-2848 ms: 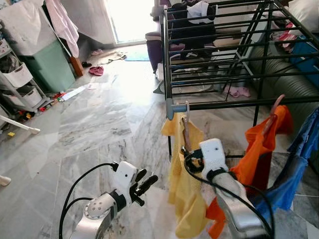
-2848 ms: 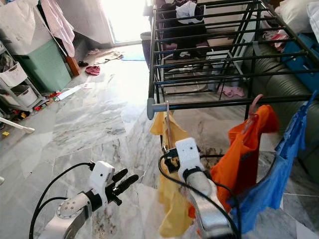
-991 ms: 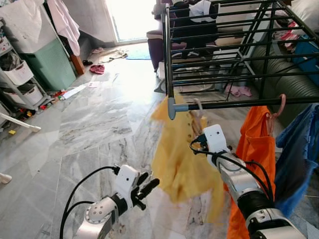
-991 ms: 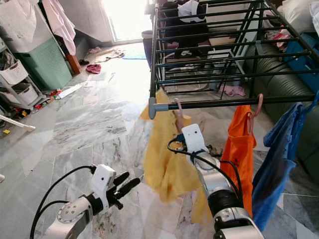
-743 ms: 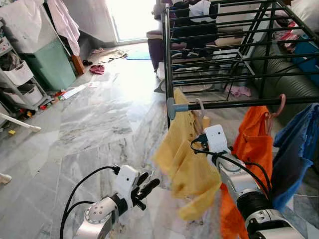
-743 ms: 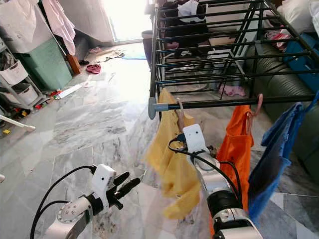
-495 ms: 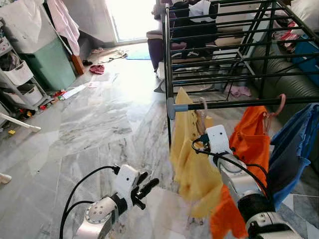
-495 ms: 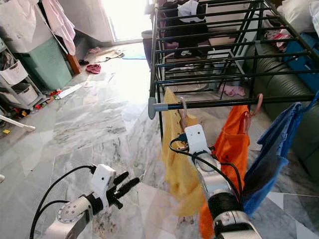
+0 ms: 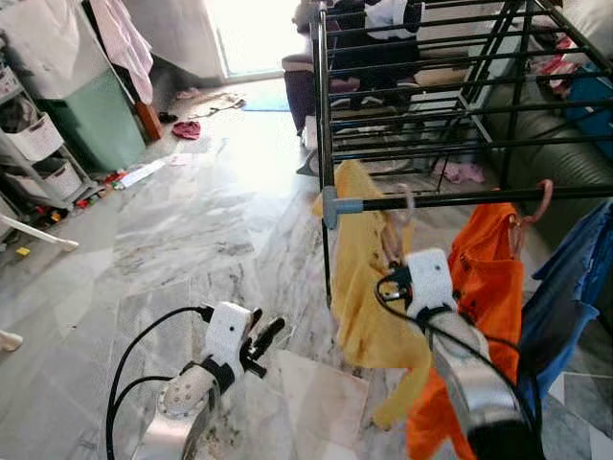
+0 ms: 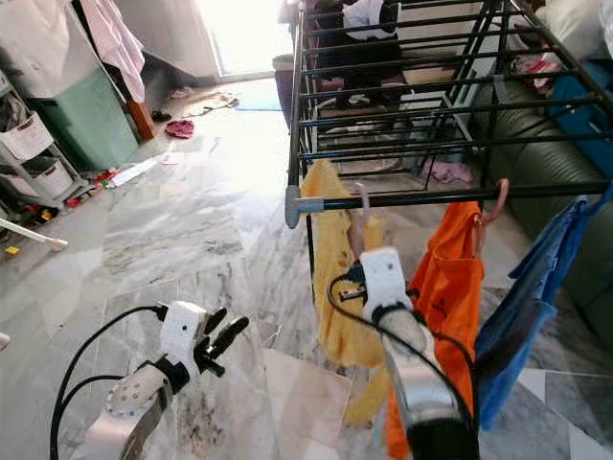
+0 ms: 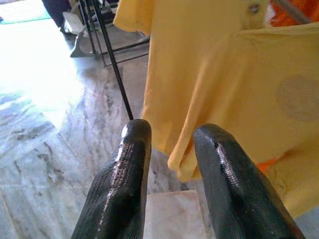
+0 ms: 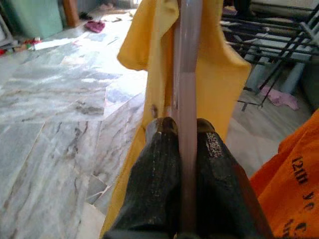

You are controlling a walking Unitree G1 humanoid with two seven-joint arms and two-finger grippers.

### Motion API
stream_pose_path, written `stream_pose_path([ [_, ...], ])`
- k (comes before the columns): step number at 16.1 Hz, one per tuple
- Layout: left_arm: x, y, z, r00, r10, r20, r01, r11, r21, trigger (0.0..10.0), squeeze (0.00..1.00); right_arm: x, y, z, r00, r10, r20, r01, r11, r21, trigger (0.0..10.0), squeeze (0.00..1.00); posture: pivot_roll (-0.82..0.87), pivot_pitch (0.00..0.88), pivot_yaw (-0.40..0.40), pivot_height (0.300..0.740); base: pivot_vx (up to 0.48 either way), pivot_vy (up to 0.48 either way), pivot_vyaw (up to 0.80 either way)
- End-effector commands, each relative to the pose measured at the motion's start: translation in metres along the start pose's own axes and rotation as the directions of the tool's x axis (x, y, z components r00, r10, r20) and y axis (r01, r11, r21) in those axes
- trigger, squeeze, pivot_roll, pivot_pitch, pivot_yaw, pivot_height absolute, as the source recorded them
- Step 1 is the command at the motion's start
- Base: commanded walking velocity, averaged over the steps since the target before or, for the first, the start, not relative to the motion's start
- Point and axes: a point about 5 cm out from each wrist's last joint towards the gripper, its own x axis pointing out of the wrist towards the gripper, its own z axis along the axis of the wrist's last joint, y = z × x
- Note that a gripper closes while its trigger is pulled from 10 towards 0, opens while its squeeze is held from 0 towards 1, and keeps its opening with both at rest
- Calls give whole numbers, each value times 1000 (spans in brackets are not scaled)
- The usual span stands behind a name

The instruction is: Hang hanger

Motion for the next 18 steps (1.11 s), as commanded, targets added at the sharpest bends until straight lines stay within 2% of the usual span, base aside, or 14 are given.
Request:
stream_pose_path([
  [1,-1,7,-1,999,38,-2,-38,999,11,10000,0,-5,2,15,997,-22,80,23,1000,-18,10000,0,-74,0,94,740,0,0,0],
  [3,2,5,-3,999,49,-8,-49,999,14,10000,0,-19,4,-7,1000,14,-8,-15,999,-30,10000,0,-77,0,95,740,0,0,0],
  [6,3,1,-7,999,48,-26,-48,999,17,10000,0,-27,-1,-35,991,-24,-129,25,1000,5,10000,0,-85,0,104,740,0,0,0],
  [7,4,0,-7,999,46,-24,-46,999,19,10000,0,-29,-1,-40,989,-21,-146,20,1000,-8,10000,0,-85,0,104,740,0,0,0],
  [8,4,2,-6,998,64,-27,-63,997,33,10000,0,-32,1,-55,976,-18,-215,7,999,-50,10000,0,-85,0,106,740,0,0,0],
  [9,5,4,-7,996,88,-33,-86,995,44,10000,0,-34,5,-59,976,8,-219,-20,998,-52,10000,0,-79,0,108,740,0,0,0],
  [11,4,12,-7,988,152,-40,-150,988,39,10000,0,-36,12,-58,981,55,-184,-64,997,-45,10000,0,-76,0,110,740,0,0,0],
  [12,2,18,-8,978,200,-63,-199,980,30,10000,0,-36,14,-57,980,54,-193,-72,994,-83,10000,0,-76,0,110,740,0,0,0],
  [13,1,21,-9,970,230,-79,-229,973,24,10000,0,-35,20,-52,978,109,-181,-116,993,-32,10000,0,-72,0,107,740,0,0,0],
  [14,0,21,-9,969,233,-76,-234,972,-3,10000,0,-34,23,-43,983,136,-127,-135,991,13,10000,0,-72,0,107,740,0,0,0],
  [16,1,21,-8,969,240,-64,-240,971,5,10000,0,-30,27,-36,982,162,-96,-159,986,40,10000,0,-70,0,99,740,0,0,0],
  [18,4,17,-7,962,264,-64,-264,964,20,10000,0,-28,30,-33,979,185,-87,-184,983,16,10000,0,-69,0,95,740,0,0,0],
])
